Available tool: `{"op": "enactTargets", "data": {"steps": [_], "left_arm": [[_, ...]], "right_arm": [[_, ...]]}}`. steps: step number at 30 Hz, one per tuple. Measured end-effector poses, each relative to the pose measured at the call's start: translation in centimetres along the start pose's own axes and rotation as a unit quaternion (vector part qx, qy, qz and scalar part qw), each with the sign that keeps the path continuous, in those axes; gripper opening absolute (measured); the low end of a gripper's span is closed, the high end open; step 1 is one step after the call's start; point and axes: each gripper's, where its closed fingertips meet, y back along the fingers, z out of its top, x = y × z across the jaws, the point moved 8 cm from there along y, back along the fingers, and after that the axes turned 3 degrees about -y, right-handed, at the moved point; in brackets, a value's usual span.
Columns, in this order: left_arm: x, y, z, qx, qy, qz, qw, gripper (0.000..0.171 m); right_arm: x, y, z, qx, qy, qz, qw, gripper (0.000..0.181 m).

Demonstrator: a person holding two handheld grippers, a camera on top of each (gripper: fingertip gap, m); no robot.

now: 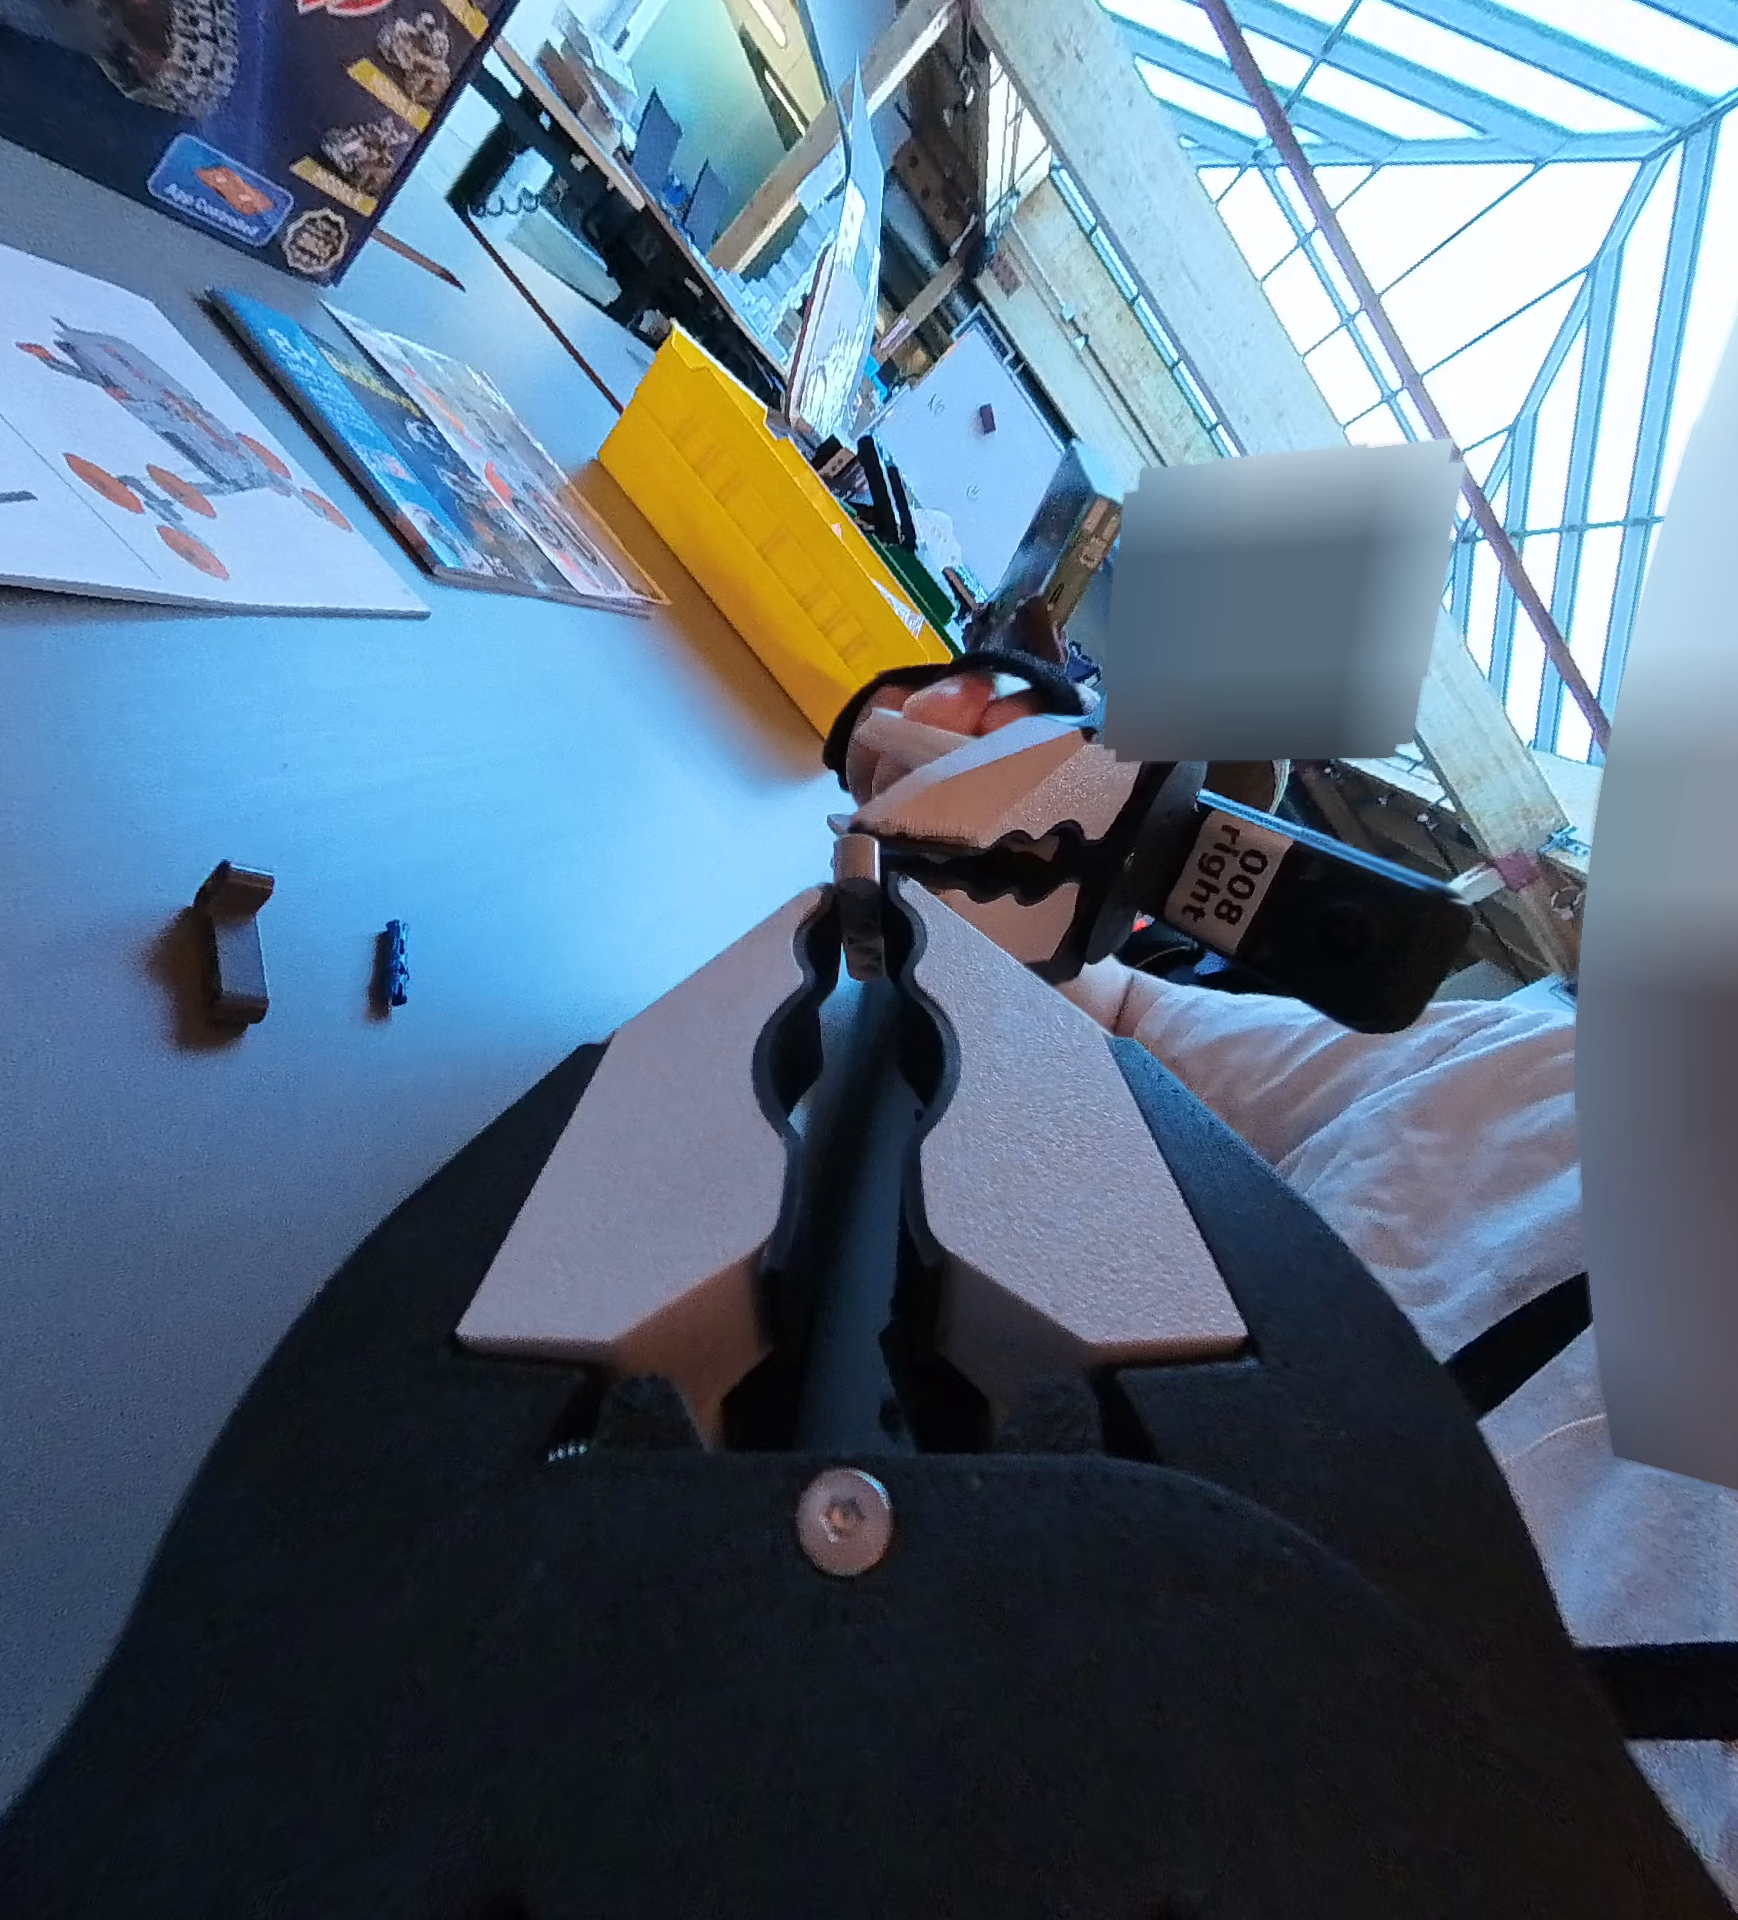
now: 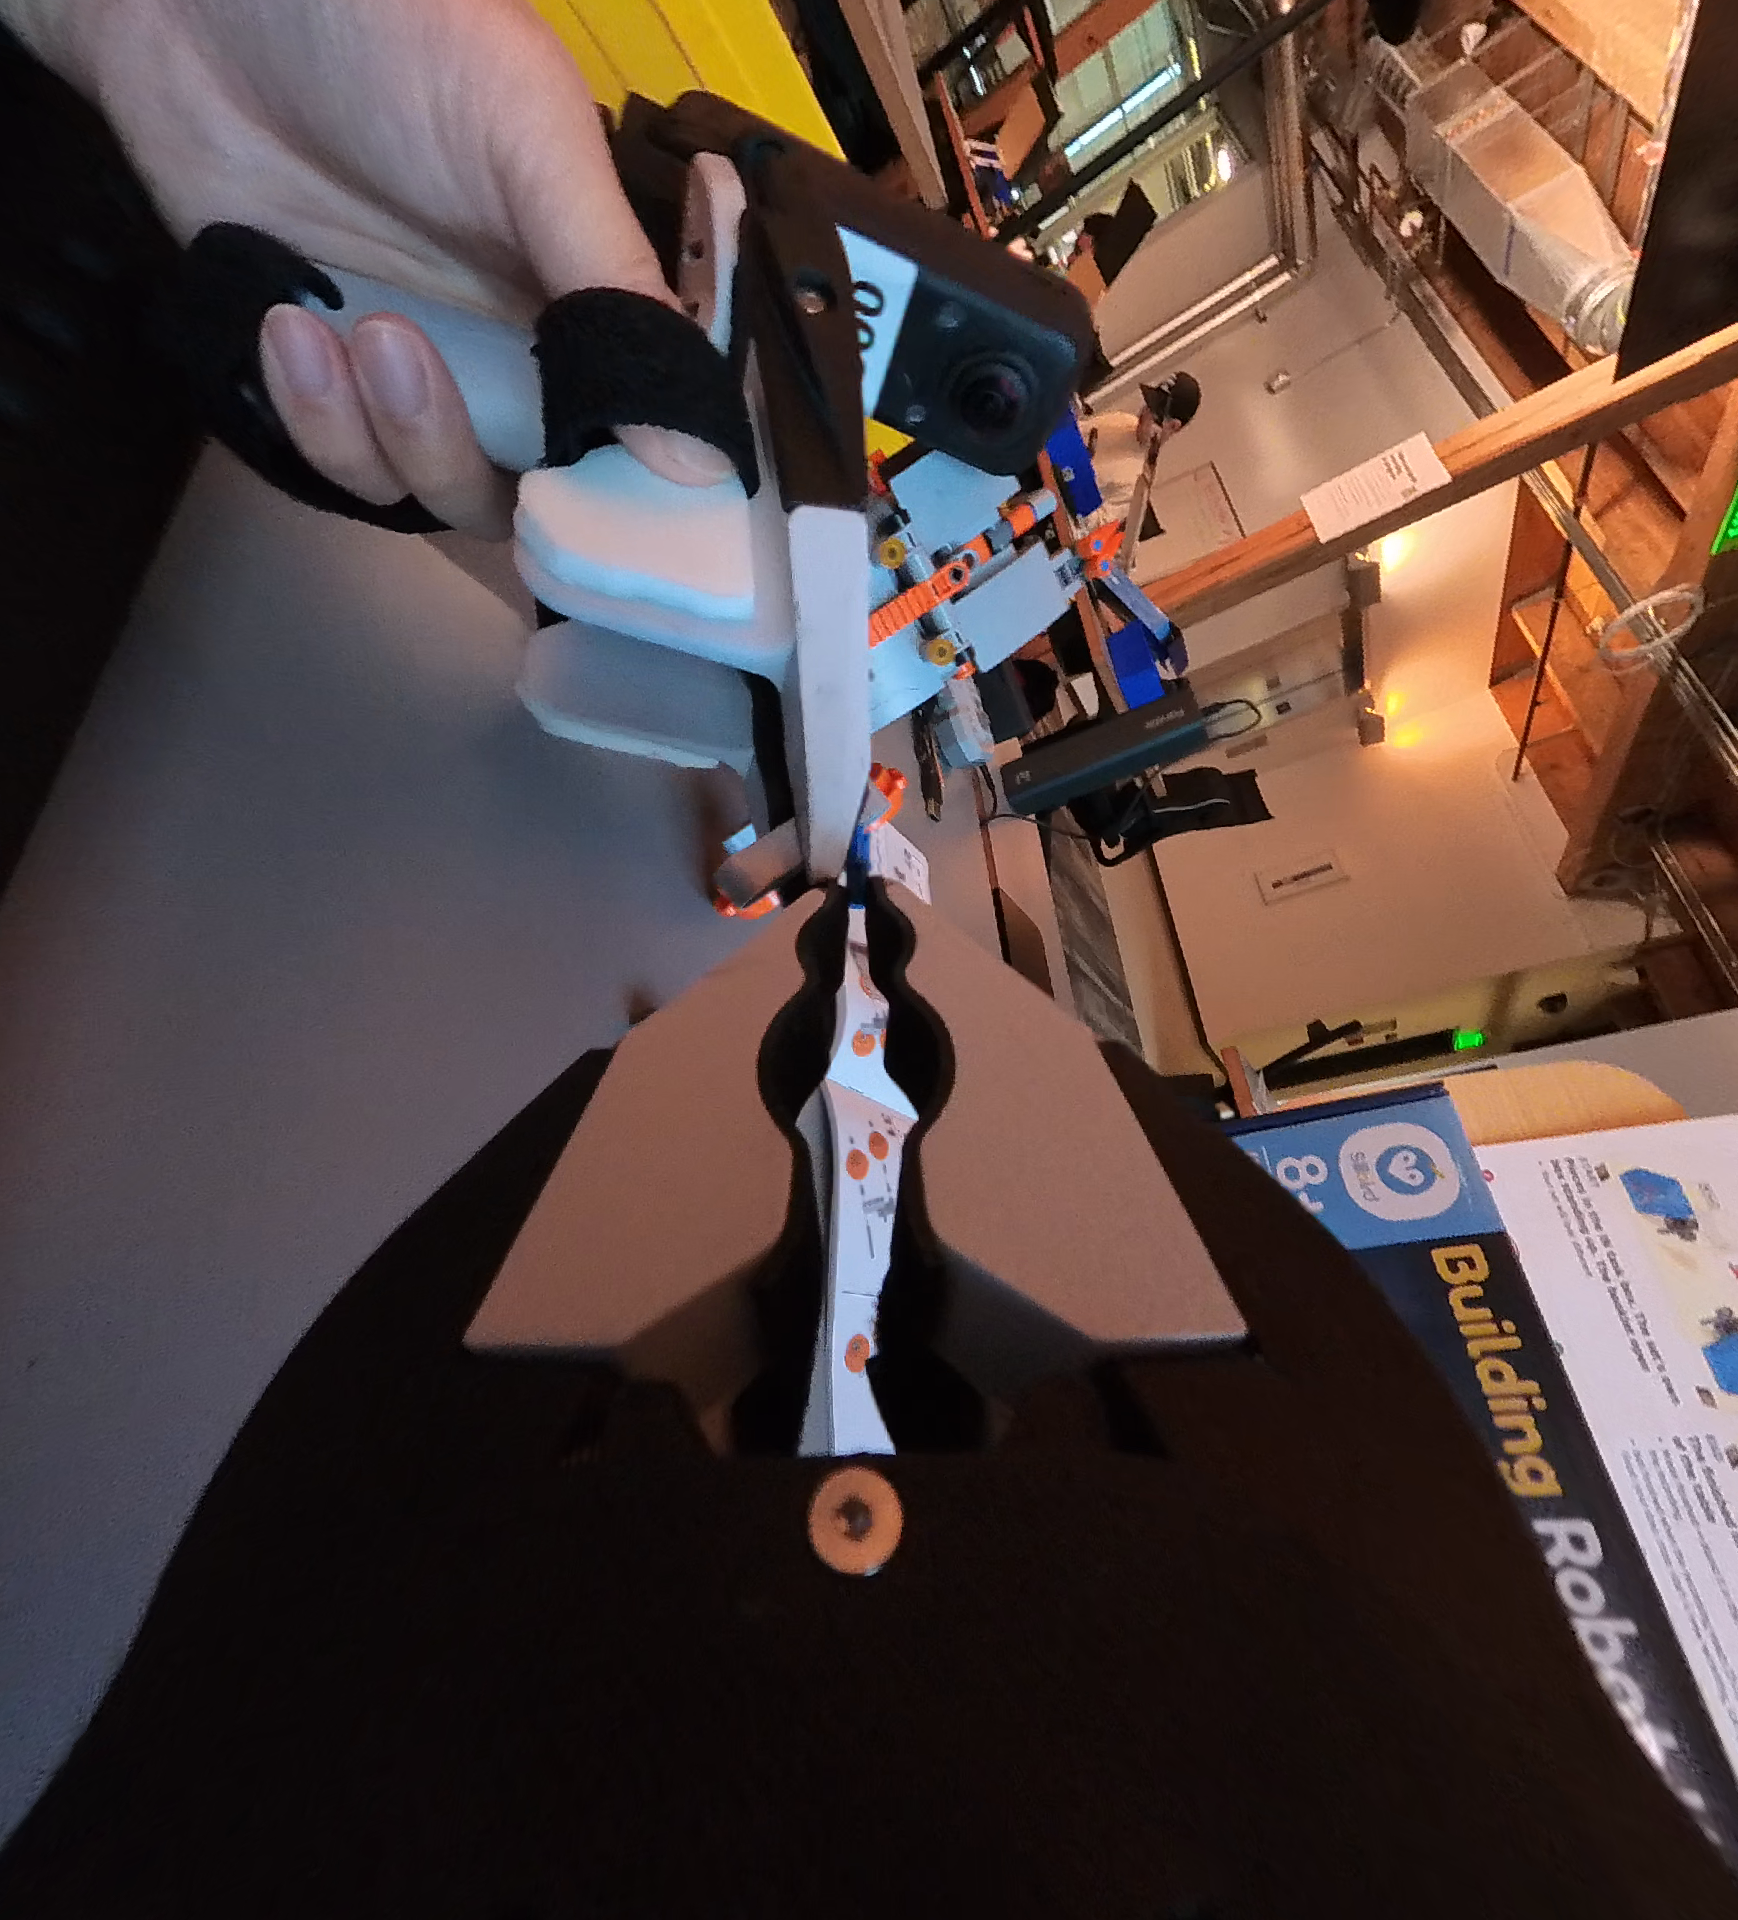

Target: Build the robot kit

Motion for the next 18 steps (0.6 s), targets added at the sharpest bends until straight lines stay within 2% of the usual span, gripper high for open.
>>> {"op": "enactTargets", "data": {"steps": [11, 18], "left_arm": [[-0.13, 0.08, -0.23, 0.013, 0.003, -0.015, 1.000, 0.005], [-0.18, 0.26, -0.51, 0.047, 0.005, -0.028, 0.998, 0.005]], "right_arm": [[0.21, 0.31, 0.10, -0.021, 0.002, 0.020, 1.000, 0.003], [0.48, 0.56, 0.19, -0.042, -0.005, 0.045, 0.998, 0.003]]}}
